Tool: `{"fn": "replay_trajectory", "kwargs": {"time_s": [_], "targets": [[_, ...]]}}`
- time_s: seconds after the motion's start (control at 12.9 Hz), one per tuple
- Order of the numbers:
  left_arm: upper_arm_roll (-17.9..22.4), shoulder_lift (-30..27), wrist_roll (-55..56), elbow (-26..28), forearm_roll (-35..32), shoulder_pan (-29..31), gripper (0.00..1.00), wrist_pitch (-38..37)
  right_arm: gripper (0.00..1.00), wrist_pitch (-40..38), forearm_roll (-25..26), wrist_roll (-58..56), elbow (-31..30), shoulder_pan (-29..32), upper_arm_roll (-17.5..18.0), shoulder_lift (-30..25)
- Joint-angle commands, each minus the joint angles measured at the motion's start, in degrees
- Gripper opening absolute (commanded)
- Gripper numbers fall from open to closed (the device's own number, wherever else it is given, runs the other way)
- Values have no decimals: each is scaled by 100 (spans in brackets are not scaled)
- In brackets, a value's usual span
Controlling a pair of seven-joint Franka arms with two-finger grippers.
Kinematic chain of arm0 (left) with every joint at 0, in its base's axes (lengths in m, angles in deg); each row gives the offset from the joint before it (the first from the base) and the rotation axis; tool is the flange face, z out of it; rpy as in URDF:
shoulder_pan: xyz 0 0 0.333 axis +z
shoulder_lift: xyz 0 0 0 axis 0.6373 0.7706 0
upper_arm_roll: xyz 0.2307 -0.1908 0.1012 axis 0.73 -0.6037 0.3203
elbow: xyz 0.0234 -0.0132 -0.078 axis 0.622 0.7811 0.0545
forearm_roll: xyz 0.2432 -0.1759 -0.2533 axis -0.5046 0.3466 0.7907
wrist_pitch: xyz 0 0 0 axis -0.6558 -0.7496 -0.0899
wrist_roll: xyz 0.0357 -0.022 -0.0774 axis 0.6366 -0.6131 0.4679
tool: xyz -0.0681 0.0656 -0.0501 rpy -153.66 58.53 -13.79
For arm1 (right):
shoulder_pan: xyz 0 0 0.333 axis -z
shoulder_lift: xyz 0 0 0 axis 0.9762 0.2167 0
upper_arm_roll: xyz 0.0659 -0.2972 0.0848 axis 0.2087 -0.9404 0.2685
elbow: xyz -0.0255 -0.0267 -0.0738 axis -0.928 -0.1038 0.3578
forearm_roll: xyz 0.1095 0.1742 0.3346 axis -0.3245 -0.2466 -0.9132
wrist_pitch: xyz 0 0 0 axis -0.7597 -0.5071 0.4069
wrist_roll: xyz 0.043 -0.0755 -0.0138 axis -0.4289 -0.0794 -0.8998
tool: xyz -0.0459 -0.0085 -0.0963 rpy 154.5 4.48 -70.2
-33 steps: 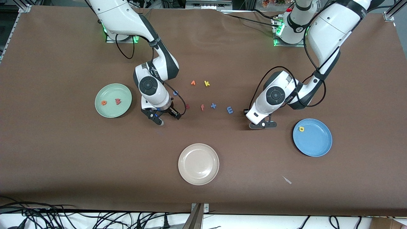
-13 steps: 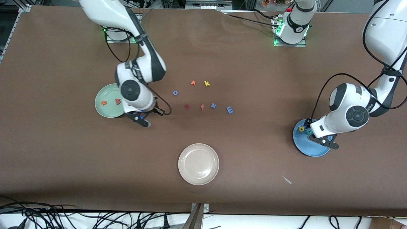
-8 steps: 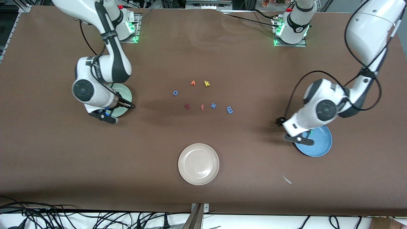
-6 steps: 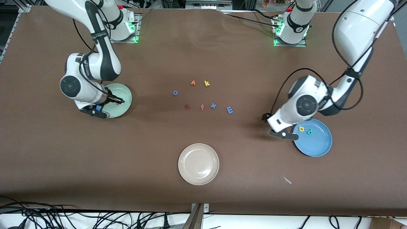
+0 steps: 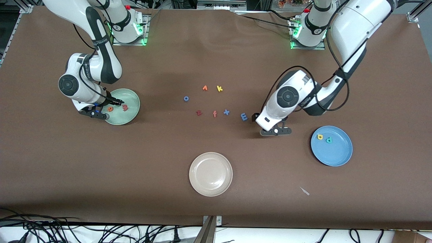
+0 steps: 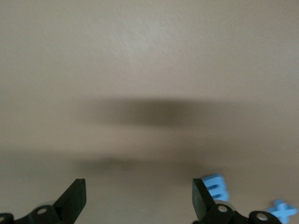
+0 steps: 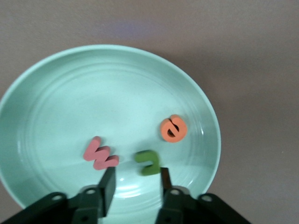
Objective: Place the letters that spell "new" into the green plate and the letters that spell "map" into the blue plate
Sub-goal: 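Grasp the blue letter with the left gripper while the right gripper withdraws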
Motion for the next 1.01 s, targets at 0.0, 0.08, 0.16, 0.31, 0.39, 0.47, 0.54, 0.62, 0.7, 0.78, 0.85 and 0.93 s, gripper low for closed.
{"fn": "replay_trajectory", "kwargs": {"time_s": [0.0, 0.08, 0.16, 0.31, 0.39, 0.47, 0.54, 0.62, 0.7, 0.78, 0.85, 0.93], "targets": [[16, 187, 908, -3, 79, -233, 100, 252, 100, -817, -88, -82, 463, 1, 14, -367], [16, 257, 1128, -12, 79, -312, 100, 322, 100, -1290, -88, -82, 893, -8, 32, -368], [24, 327, 1374, -29, 70, -408, 100, 418, 100, -1791, -71, -82, 1375, -8, 23, -350], [42, 450, 1788, -73, 18, -549, 100, 498, 100, -2444, -36, -161, 2133, 1, -12, -359], [60, 477, 1876, -82, 9, -593, 100, 507, 100, -2698, 8, -161, 2545, 1, -12, -368], [68, 503, 1947, -82, 9, -646, 100, 612, 100, -3162, 122, -153, 2993, 1, -38, -368], [103, 538, 2069, -73, -17, -725, 96, 691, 100, -3567, 279, -161, 3537, 9, -134, -368], [191, 582, 2158, -73, -26, -839, 91, 761, 100, -3928, 368, -161, 3943, 9, -187, -350], [279, 591, 2167, -73, -26, -927, 90, 823, 100, -4105, 447, -170, 4199, 9, -205, -367], [340, 600, 2167, -73, -26, -1006, 86, 832, 100, -4299, 465, -196, 4384, -25, -240, -411], [411, 600, 2167, -73, -26, -1077, 80, 850, 100, -4518, 518, -171, 4456, -52, -310, -551], [472, 626, 2167, -73, -26, -1138, 77, 850, 100, -4599, 579, -162, 4474, -35, -259, -596]]}}
